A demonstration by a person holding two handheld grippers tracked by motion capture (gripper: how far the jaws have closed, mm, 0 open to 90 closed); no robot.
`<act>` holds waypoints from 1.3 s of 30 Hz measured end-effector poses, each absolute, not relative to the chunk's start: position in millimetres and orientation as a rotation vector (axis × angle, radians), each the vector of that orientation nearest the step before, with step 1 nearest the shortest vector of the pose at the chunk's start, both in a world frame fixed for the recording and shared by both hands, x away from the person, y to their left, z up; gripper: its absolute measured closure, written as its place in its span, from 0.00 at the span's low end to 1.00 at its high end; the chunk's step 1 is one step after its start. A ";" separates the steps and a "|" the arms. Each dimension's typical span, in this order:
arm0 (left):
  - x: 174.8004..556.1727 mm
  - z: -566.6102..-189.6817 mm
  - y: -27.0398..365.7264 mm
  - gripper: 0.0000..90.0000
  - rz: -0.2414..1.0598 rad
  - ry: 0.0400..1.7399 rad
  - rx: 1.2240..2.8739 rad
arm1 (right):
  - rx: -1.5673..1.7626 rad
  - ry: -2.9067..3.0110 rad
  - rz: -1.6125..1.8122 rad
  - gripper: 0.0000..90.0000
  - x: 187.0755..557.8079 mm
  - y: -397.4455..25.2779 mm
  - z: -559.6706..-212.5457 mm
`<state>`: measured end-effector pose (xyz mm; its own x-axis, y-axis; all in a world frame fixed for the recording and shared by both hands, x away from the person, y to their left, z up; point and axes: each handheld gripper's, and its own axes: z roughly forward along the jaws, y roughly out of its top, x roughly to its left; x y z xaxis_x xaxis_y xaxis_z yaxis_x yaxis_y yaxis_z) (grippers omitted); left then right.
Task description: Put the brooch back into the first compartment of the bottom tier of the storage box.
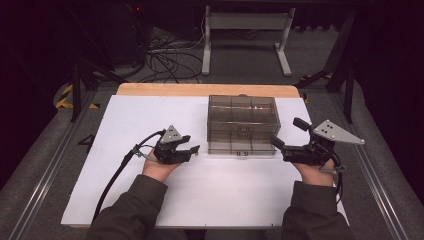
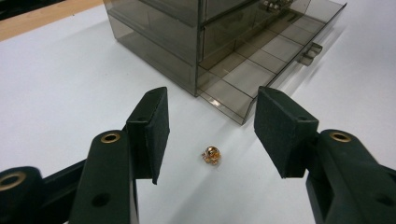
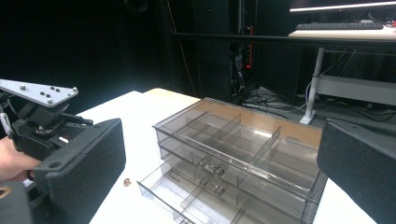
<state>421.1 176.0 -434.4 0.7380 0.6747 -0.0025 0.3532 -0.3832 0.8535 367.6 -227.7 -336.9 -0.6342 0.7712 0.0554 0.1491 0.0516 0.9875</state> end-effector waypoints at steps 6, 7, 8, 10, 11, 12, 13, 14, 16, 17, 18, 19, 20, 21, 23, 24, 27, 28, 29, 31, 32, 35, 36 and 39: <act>423.6 -441.0 172.7 0.54 0.425 0.786 2.030 | 0.921 1.835 1.618 0.02 367.6 -229.2 -336.8; 424.2 -442.3 172.1 0.55 0.425 0.790 2.032 | 0.921 1.835 1.619 0.02 367.7 -229.2 -336.9; 424.7 -443.3 171.7 0.55 0.426 0.794 2.036 | 0.920 1.836 1.619 0.02 367.7 -229.1 -336.8; 426.2 -445.4 171.1 0.57 0.429 0.796 2.047 | 0.923 1.835 1.623 0.02 367.5 -228.8 -336.7; 426.4 -446.5 170.5 0.59 0.428 0.805 2.047 | 0.921 1.836 1.619 0.02 367.6 -229.2 -336.8; 426.9 -447.2 170.5 0.59 0.430 0.805 2.054 | 0.921 1.836 1.619 0.02 367.6 -229.2 -336.8; 427.1 -448.2 170.0 0.59 0.424 0.808 2.055 | 0.921 1.836 1.619 0.02 367.6 -229.3 -336.8; 427.7 -449.0 169.7 0.60 0.425 0.807 2.058 | 0.921 1.835 1.619 0.02 367.6 -229.4 -336.8; 427.9 -450.2 168.7 0.62 0.425 0.813 2.064 | 0.922 1.835 1.620 0.02 367.6 -229.5 -336.8; 428.2 -450.9 168.3 0.63 0.423 0.810 2.069 | 0.922 1.835 1.621 0.02 367.5 -229.5 -336.7; 428.4 -451.5 167.8 0.64 0.427 0.811 2.070 | 0.924 1.834 1.621 0.02 367.4 -229.5 -336.7; 428.7 -451.9 167.5 0.64 0.427 0.809 2.077 | 0.923 1.834 1.621 0.02 367.4 -229.5 -336.7; 428.5 -452.8 166.6 0.65 0.423 0.815 2.077 | 0.924 1.835 1.620 0.02 367.4 -229.5 -336.7; 428.8 -453.4 166.2 0.66 0.427 0.814 2.087 | 0.922 1.835 1.621 0.02 367.5 -229.5 -336.7; 428.9 -454.8 164.8 0.68 0.428 0.818 2.095 | 0.924 1.835 1.620 0.02 367.6 -229.6 -336.7; 428.9 -455.3 164.2 0.70 0.428 0.818 2.101 | 0.923 1.834 1.623 0.02 367.5 -229.6 -336.7; 429.0 -456.4 161.9 0.71 0.434 0.822 2.111 | 0.921 1.834 1.622 0.02 367.4 -229.6 -336.6; 429.3 -456.6 161.3 0.71 0.434 0.819 2.116 | 0.922 1.833 1.625 0.02 367.4 -229.5 -336.6; 429.3 -457.0 160.3 0.72 0.435 0.822 2.119 | 0.922 1.833 1.624 0.02 367.4 -229.6 -336.6; 430.0 -458.0 158.5 0.73 0.432 0.825 2.126 | 0.923 1.835 1.623 0.02 367.4 -229.7 -336.6; 430.2 -458.4 157.8 0.73 0.432 0.828 2.133 | 0.922 1.835 1.624 0.02 367.4 -229.7 -336.6; 431.5 -460.2 156.7 0.76 0.433 0.835 2.144 | 0.923 1.833 1.626 0.02 367.3 -229.7 -336.6; 431.6 -460.8 156.4 0.77 0.430 0.840 2.145 | 0.923 1.834 1.625 0.02 367.3 -229.8 -336.5; 431.9 -461.9 155.7 0.78 0.434 0.838 2.156 | 0.923 1.833 1.625 0.02 367.5 -230.0 -336.6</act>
